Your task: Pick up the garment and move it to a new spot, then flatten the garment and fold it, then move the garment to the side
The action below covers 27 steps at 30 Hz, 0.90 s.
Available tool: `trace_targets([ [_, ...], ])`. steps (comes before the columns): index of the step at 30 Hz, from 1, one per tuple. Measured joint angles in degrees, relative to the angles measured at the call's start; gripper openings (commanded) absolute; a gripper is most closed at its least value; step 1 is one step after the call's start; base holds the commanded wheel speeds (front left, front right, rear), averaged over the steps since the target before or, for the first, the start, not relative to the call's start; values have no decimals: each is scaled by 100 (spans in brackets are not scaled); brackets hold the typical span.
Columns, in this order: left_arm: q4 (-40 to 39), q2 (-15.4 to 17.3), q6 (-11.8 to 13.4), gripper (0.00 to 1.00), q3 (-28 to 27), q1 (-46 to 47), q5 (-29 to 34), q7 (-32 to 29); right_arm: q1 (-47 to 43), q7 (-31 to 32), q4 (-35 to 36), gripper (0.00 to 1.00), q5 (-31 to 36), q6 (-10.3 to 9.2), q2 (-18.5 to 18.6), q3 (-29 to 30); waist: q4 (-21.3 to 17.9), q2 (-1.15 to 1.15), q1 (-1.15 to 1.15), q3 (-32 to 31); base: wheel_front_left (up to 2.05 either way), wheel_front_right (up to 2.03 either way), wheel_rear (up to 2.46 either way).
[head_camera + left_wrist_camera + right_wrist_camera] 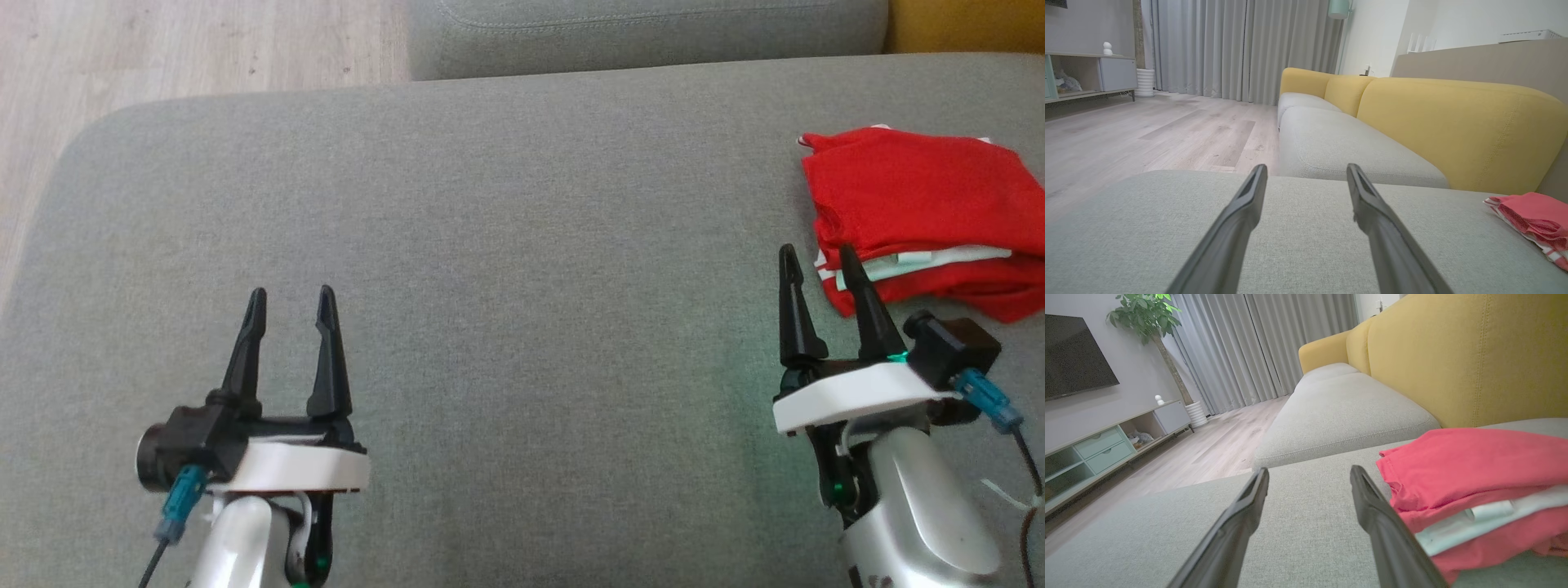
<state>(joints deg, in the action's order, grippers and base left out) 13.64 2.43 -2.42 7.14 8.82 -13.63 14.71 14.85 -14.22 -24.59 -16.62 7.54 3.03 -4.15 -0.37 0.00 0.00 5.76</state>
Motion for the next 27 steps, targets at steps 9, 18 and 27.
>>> trace_targets([
  [9, -56, 1, 71, 100, -3, -8, -120, 0, -31, -15, 154, 100, -2, 0, 0, -53, 13, 0, 0, -22, 0, 0, 0],
  [18, 81, 1, 14, 100, 0, -108, -394, 0, -43, -15, 179, 100, -2, 0, 0, -127, -8, 0, 0, -48, 0, 0, 0],
  [27, 174, 1, -65, 100, -36, -109, -673, 0, -48, -15, 191, 100, -53, 0, 0, -153, -24, 0, 0, -54, 0, 0, 0],
])
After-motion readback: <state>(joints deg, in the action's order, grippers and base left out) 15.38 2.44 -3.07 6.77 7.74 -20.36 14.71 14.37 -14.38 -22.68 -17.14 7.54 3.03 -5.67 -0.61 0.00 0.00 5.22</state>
